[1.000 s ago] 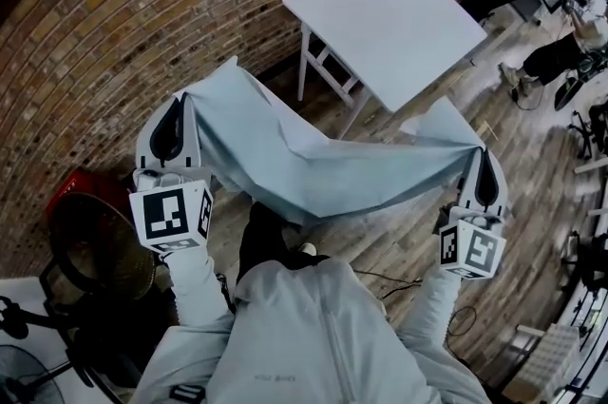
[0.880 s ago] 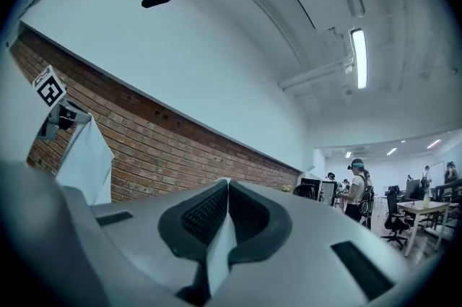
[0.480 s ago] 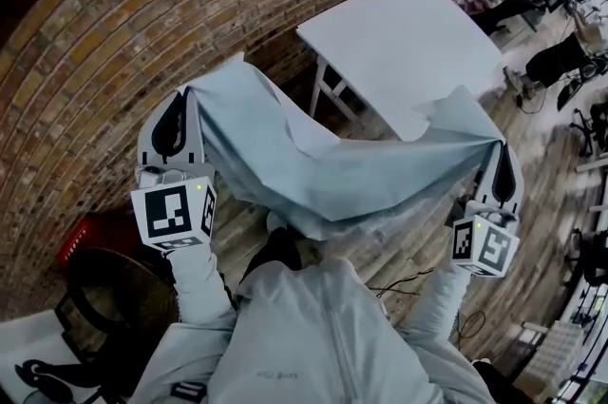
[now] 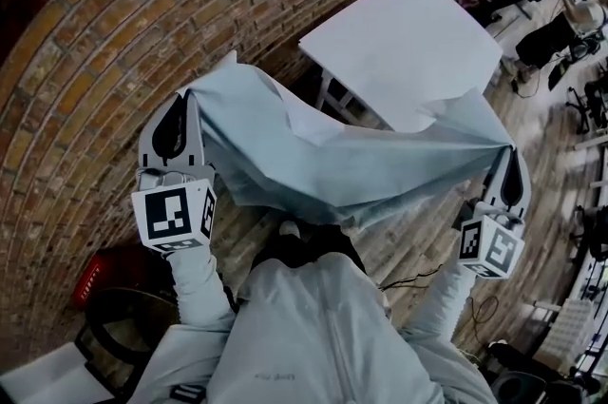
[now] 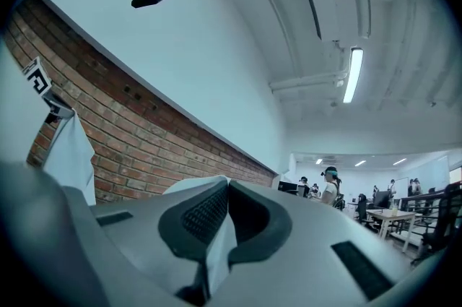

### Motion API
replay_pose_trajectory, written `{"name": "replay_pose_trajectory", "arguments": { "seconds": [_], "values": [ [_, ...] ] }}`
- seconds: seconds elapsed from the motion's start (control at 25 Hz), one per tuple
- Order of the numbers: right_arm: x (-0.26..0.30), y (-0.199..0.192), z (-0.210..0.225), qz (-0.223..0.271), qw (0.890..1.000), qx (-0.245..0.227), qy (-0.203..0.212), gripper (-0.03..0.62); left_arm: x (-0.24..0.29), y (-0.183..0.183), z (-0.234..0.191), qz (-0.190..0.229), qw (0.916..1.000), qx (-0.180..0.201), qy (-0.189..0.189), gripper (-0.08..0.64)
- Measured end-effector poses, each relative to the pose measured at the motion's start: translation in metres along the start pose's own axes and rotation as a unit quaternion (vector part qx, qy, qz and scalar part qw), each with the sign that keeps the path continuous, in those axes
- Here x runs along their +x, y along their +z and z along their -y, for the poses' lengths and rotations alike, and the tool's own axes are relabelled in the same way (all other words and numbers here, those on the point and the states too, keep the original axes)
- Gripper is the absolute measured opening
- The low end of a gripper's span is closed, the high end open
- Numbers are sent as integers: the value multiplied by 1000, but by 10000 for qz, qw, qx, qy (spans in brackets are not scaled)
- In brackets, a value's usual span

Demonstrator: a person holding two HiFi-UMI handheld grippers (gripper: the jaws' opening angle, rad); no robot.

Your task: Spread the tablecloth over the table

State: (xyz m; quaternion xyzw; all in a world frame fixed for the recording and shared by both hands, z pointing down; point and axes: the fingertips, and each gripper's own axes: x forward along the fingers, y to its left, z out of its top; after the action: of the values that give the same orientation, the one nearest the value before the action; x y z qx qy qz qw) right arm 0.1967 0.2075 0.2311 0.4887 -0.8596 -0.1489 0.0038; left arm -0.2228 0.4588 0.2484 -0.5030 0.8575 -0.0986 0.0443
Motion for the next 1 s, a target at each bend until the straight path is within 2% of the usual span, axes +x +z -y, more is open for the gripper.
{"name": "replay_pose_trajectory", "arguments": {
  "seconds": [0.24,0.32,0.56,0.76,1.0],
  "values": [
    [-17,3,53,65,9950,123,-990,21,23,9,2,224,9996,-37,-178,25],
    [-21,4,65,127,9927,122,-1193,21,32,13,5,301,9993,-32,-226,25],
    [-12,-22,81,-73,9894,146,-1441,21,76,10,29,329,9982,23,-503,25],
    [31,-52,89,-270,9875,83,-1550,21,151,9,52,346,9971,110,-664,25],
    [84,-82,116,-513,9799,124,-1922,21,249,17,91,290,9943,269,-989,25]
  ]
}}
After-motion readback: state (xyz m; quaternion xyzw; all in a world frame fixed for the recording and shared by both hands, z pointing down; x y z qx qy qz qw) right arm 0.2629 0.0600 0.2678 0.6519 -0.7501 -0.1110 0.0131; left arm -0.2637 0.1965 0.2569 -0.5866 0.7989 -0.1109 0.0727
